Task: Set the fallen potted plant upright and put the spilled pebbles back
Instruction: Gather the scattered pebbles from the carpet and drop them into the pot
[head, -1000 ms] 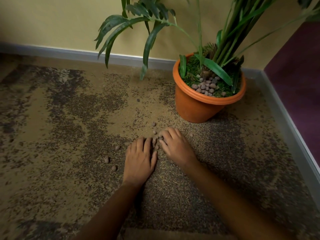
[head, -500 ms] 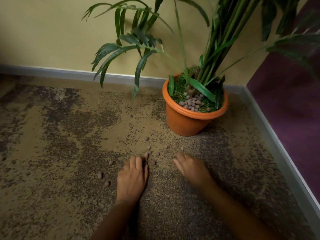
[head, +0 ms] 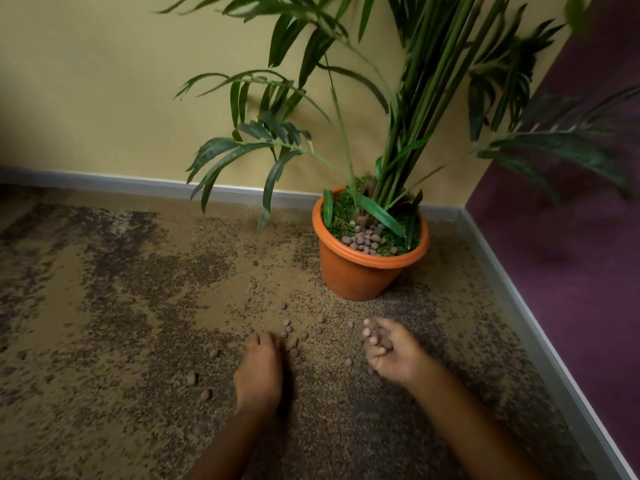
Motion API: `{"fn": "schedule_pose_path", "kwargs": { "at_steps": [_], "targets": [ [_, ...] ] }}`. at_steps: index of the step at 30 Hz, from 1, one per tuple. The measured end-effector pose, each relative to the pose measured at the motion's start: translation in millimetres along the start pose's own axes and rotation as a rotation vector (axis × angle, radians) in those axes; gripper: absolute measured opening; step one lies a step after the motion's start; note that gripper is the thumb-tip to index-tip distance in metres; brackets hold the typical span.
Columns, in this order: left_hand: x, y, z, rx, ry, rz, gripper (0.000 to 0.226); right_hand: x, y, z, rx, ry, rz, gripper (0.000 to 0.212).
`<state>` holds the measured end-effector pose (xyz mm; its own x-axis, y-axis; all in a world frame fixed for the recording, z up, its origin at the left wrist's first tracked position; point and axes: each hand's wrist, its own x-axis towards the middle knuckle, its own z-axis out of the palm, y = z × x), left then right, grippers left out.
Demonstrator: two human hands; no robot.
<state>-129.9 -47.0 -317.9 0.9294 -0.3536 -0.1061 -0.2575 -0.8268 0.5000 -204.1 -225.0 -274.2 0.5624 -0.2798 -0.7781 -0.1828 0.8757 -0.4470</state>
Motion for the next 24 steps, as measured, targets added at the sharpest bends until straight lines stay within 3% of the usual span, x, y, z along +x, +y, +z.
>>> {"fn": "schedule_pose_path", "kwargs": {
  "at_steps": [2, 6, 9, 15, 17, 21, 24],
  "targets": [
    [5, 10, -7, -0.346, 0.033, -0.151, 0.027, -6, 1, 2, 0.049, -0.013, 0.027, 0.044],
    [24, 35, -26, -1.386, -0.064, -0.662, 0.026, -19, 4, 9, 0.006, 0.003, 0.049, 0.035],
    [33, 46, -39, -1.817, -0.143, -0.814, 0.026, -31, -1, 21, -0.161, 0.023, 0.028, 0.027],
    [34, 66, -56, -2.035, -0.182, -0.770, 0.030, -69, -45, 88, -0.529, -0.177, -0.197, 0.016],
    [33, 71, -59, -2.054, -0.209, -0.767, 0.026, -78, -62, 116, -0.670, -0.196, -0.277, 0.022],
    [27, 81, -64, -2.042, -0.271, -0.750, 0.031, -74, -89, 162, -0.875, -0.100, -0.415, 0.034],
    [26, 86, -63, -2.016, -0.307, -0.752, 0.039, -54, -100, 182, -1.104, 0.098, -0.515, 0.033]
  ]
}}
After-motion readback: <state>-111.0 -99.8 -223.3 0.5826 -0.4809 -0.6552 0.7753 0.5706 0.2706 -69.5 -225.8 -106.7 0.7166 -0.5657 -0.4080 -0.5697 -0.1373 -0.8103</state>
